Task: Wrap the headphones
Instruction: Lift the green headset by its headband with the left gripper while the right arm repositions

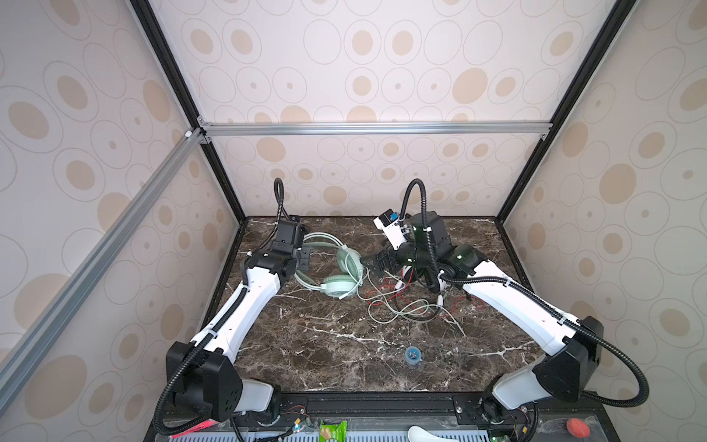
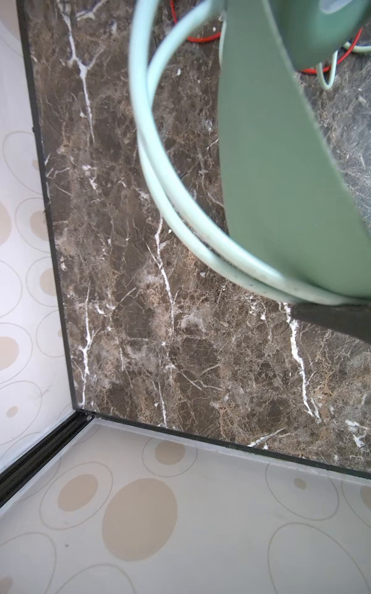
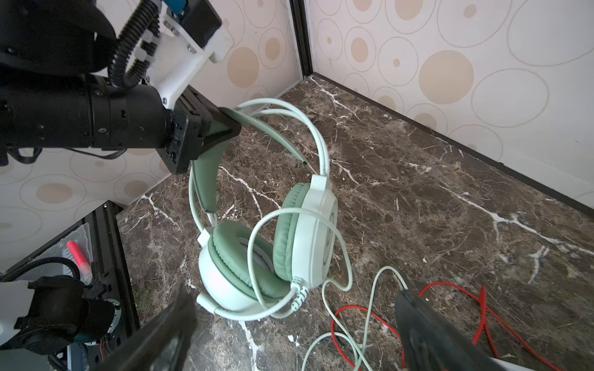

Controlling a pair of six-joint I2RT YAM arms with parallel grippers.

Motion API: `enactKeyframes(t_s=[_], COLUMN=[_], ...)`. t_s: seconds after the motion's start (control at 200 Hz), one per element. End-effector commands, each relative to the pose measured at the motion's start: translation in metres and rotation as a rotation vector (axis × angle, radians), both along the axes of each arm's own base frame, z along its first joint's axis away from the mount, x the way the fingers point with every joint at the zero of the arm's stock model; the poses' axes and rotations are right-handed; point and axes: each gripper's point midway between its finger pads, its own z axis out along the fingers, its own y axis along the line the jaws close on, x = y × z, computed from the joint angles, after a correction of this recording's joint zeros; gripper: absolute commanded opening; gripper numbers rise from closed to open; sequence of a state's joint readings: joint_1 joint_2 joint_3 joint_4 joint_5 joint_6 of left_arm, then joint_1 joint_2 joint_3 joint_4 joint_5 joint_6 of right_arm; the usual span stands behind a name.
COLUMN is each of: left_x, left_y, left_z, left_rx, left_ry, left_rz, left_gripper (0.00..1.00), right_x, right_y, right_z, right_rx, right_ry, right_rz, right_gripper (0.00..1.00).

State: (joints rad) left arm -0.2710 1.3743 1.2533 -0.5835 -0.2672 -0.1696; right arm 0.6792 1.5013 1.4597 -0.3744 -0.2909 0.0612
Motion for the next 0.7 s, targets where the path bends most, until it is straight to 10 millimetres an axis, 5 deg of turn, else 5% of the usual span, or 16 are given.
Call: enactKeyframes(t_s=[0.0, 0.695], left_x=[0.004, 0.003], left_y=[0.001, 0.012], left_z=[0.045, 0.071], left_rx=[0.009, 0.111], left_ry=[-0.104, -0.148], left_rz=[-0.009, -0.017], left_gripper=[0.00, 0.00], right_x=[-0.006, -0.019], right_y=[0.003, 0.001], right_z=[0.014, 0.029], right_rx=[0.025, 0.082], right_ry=[-0.020, 0.002], right_rz=[0.051, 0.133], right_gripper=[0.99, 0.98])
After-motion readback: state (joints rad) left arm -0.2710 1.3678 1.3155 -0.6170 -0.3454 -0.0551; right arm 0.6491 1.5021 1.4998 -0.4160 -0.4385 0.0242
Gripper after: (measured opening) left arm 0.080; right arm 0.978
